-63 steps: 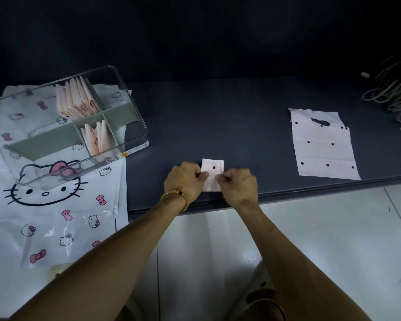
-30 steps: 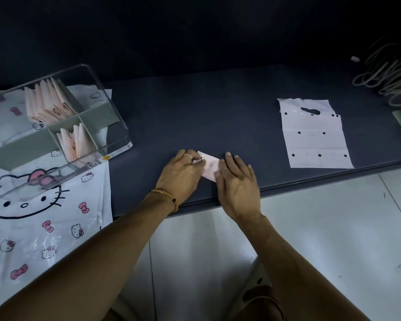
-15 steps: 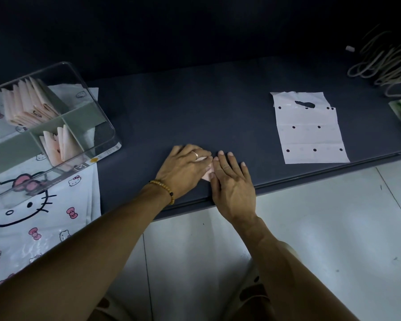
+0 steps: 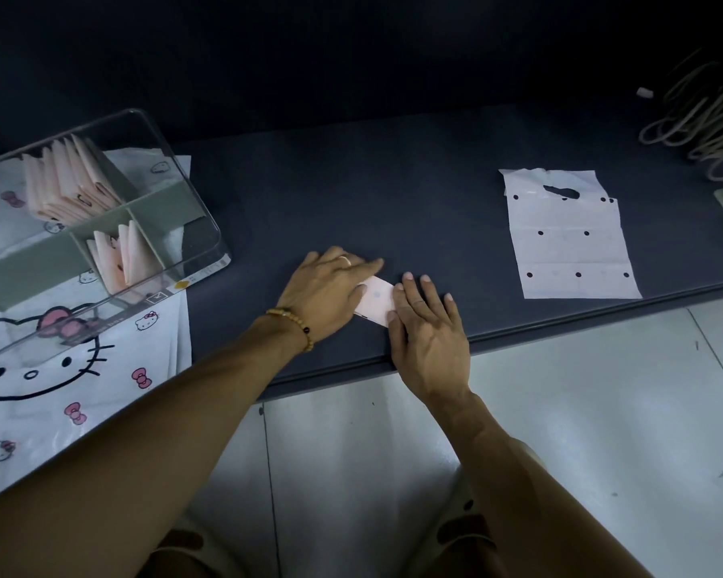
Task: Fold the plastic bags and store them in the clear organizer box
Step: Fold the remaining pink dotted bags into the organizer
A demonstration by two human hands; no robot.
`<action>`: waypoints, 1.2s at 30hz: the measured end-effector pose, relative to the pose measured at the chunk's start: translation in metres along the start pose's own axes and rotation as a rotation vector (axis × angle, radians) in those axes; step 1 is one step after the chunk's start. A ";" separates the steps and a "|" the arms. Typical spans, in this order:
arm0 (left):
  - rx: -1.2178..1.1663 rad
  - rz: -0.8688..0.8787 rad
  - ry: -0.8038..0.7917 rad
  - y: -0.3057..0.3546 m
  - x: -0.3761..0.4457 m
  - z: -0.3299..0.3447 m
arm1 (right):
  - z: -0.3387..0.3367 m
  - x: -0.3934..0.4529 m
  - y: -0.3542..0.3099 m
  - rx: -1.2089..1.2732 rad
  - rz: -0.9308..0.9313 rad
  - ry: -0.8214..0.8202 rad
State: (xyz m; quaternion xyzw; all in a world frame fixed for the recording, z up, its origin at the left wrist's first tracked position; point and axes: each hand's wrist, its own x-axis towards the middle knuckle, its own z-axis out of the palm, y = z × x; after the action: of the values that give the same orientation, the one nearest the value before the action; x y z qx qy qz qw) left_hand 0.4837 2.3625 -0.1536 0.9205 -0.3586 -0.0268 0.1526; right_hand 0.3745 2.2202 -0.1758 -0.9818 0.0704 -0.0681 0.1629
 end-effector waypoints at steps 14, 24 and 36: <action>-0.527 -0.275 -0.225 0.000 -0.005 -0.037 | -0.028 0.020 -0.021 0.202 -0.007 -0.074; -0.950 -0.541 0.310 -0.063 -0.084 -0.095 | -0.048 0.067 -0.128 0.604 -0.040 -0.283; -0.342 -1.183 0.513 -0.131 -0.103 -0.093 | -0.021 0.088 -0.209 1.135 0.418 -0.241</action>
State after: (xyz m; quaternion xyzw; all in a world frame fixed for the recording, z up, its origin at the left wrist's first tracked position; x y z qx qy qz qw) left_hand 0.5079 2.5472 -0.1103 0.9021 0.2640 0.0572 0.3365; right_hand 0.4821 2.3958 -0.0777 -0.7082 0.1955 0.0498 0.6766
